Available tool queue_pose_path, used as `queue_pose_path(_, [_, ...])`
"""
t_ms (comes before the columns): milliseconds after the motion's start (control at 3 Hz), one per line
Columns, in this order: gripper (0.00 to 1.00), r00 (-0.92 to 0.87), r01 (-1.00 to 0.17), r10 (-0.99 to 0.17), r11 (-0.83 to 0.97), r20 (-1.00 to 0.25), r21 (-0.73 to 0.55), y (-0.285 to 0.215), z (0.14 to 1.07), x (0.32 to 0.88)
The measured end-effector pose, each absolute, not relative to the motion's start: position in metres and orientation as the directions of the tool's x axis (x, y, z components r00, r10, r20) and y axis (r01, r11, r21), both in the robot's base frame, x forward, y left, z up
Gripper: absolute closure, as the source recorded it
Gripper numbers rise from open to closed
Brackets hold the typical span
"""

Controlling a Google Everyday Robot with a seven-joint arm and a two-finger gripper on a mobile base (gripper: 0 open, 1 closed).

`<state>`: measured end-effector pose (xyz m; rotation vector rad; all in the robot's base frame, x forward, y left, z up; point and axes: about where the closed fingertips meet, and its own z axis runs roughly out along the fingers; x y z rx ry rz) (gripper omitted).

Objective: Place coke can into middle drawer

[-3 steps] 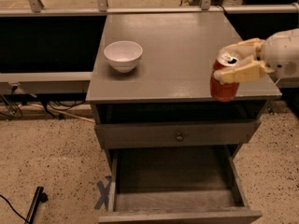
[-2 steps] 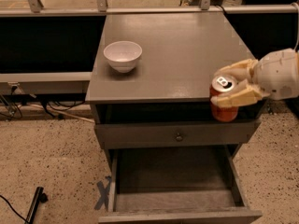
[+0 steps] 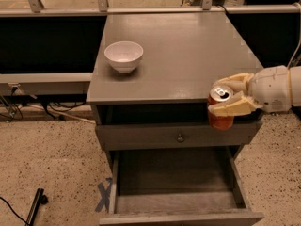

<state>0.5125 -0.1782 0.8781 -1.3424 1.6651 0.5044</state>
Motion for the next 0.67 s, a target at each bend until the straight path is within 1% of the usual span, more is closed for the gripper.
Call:
queue_pose_path(333, [1.0,-0.052,-0.887,-0.365,0.445,-0.93,-0.125,-0.181,0.776,0.504])
queue_pose_path(667, [1.0,-0.045,-0.873,-0.245,0.481,-0.968,-0.081,-0.183,0.699,0.485])
